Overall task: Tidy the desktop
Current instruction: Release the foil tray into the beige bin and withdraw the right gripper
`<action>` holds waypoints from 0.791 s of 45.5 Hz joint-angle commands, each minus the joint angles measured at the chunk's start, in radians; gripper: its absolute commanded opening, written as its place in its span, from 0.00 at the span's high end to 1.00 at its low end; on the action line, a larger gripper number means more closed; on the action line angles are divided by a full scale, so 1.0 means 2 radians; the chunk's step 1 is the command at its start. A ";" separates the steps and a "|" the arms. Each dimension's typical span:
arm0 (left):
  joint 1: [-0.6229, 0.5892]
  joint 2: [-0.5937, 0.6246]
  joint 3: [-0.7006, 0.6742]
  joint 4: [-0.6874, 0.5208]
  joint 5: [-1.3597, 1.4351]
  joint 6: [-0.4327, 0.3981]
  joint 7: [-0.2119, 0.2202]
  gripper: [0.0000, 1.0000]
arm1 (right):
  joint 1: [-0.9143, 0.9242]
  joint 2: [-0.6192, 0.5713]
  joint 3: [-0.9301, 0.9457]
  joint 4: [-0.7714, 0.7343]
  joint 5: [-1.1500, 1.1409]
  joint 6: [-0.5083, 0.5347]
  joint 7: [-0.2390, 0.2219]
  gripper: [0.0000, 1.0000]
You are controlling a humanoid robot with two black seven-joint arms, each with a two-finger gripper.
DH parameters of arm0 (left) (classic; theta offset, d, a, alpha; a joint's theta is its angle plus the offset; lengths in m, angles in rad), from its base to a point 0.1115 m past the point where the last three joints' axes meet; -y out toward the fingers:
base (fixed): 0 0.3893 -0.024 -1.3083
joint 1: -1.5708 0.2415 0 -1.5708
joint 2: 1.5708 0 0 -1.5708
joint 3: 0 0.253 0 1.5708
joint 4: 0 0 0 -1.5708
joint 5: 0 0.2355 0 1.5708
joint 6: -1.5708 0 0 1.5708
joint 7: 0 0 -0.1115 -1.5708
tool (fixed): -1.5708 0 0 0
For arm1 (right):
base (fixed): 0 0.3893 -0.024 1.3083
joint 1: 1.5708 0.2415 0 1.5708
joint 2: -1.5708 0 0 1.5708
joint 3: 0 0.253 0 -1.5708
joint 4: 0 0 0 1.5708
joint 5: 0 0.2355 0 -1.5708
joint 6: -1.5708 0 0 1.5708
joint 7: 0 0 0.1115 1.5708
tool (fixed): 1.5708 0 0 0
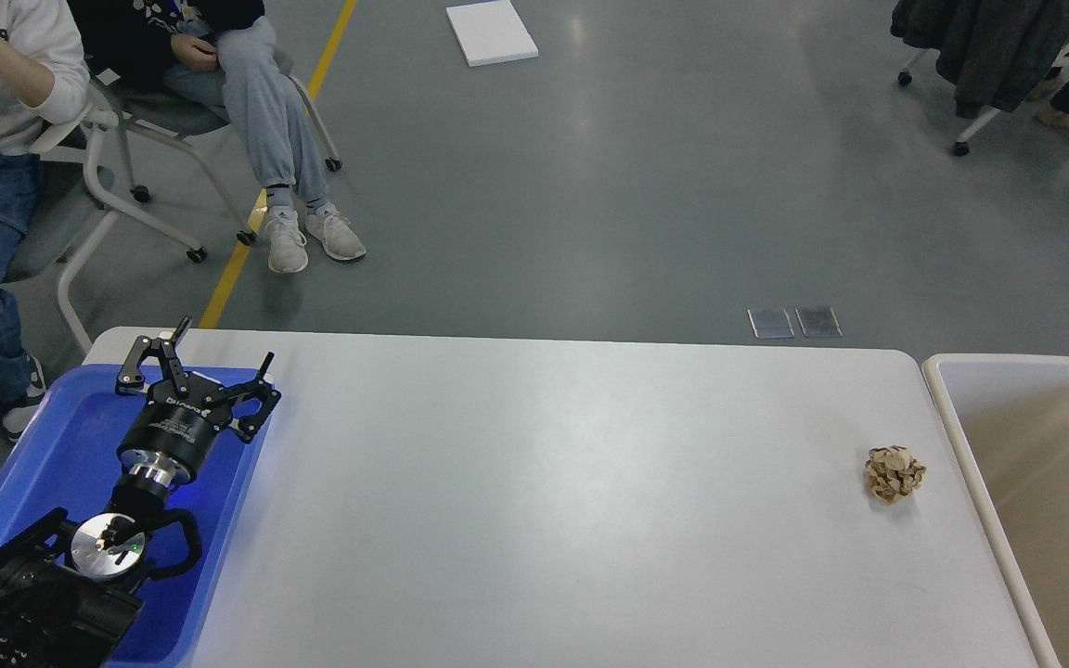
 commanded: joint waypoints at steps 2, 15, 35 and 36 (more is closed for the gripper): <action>0.000 0.000 0.000 0.000 0.000 0.000 0.000 0.00 | -0.078 0.043 0.025 -0.050 0.039 -0.067 0.000 1.00; 0.000 0.000 0.000 0.000 0.000 0.000 0.000 0.00 | -0.181 0.088 0.113 -0.113 0.093 -0.165 0.000 1.00; 0.000 0.000 -0.001 0.000 0.000 0.000 0.000 0.00 | -0.279 0.177 0.230 -0.274 0.093 -0.219 0.000 1.00; 0.000 0.000 0.000 0.001 0.000 0.000 -0.001 0.00 | -0.282 0.180 0.232 -0.284 0.093 -0.219 0.000 1.00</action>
